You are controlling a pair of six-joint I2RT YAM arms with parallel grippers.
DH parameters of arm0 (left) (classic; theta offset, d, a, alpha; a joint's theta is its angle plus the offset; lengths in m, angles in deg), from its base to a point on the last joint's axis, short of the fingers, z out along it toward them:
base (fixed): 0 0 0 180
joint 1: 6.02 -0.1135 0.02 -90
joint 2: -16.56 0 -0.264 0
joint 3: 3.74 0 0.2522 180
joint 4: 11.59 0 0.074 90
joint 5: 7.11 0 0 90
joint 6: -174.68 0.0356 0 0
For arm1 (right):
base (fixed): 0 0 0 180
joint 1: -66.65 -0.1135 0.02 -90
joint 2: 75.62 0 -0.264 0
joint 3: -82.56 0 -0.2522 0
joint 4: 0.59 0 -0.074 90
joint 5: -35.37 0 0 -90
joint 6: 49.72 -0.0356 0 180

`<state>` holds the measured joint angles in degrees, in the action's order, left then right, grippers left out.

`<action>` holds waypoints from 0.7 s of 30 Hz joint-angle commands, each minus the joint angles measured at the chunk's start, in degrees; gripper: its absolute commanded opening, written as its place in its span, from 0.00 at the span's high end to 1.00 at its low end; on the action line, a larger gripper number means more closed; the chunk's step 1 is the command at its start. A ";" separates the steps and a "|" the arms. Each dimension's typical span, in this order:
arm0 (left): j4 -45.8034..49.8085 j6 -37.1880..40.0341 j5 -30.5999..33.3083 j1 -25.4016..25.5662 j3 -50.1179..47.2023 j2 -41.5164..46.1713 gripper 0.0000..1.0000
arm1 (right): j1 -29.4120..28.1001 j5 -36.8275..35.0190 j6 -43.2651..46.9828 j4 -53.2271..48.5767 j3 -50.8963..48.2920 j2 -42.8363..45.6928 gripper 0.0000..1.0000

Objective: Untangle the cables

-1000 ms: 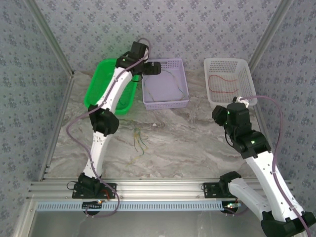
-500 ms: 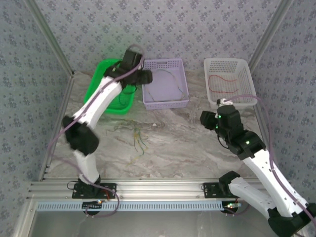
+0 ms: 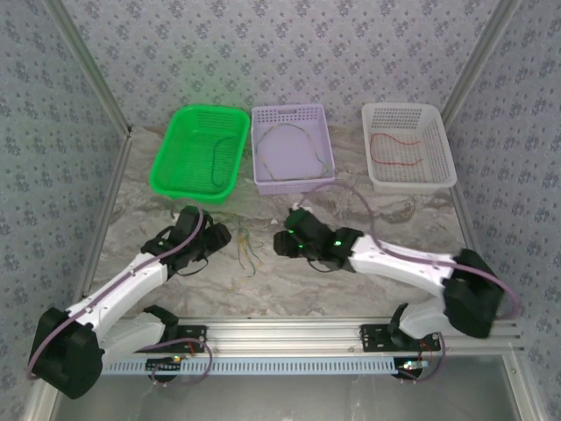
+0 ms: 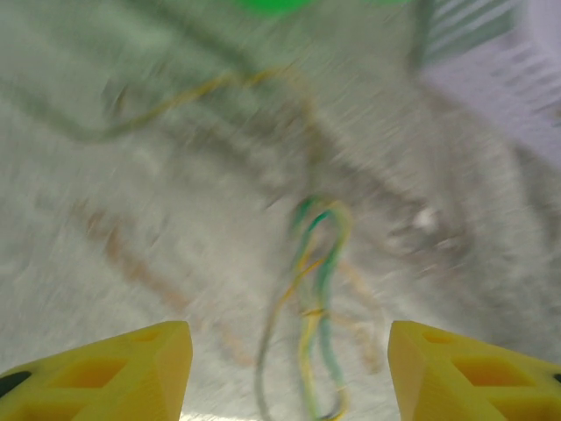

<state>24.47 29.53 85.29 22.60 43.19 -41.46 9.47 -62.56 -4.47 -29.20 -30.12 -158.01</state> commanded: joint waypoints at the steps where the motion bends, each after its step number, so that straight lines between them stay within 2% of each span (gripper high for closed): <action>1: -1.55 -1.23 -0.33 -0.61 1.46 1.13 0.37 | -2.98 -3.37 5.48 -2.73 9.44 -7.98 0.53; 4: -2.34 -0.76 -2.64 -2.80 -0.78 2.65 0.37 | -5.14 -4.64 6.18 -5.88 11.34 -12.33 0.62; 6: -3.20 -0.76 -3.90 -3.68 -2.15 3.17 0.38 | -7.56 -6.33 5.91 -6.45 12.13 -14.15 0.62; 10: -5.06 -0.79 -5.45 -4.54 -3.37 2.50 0.42 | -11.41 -11.49 5.55 -13.71 20.90 -22.87 0.64; 14: -5.17 0.35 -6.31 -6.05 -2.94 1.09 0.44 | -11.56 -12.13 5.68 -16.82 26.27 -30.11 0.68; 21: -7.51 0.14 -8.29 -6.82 -4.06 0.63 0.46 | -10.76 -12.15 5.63 -19.03 28.87 -33.93 0.71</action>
<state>19.16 29.11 78.88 16.04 39.93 -40.68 -1.57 -72.50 0.90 -44.70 -3.61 -190.91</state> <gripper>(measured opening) 0.543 0.297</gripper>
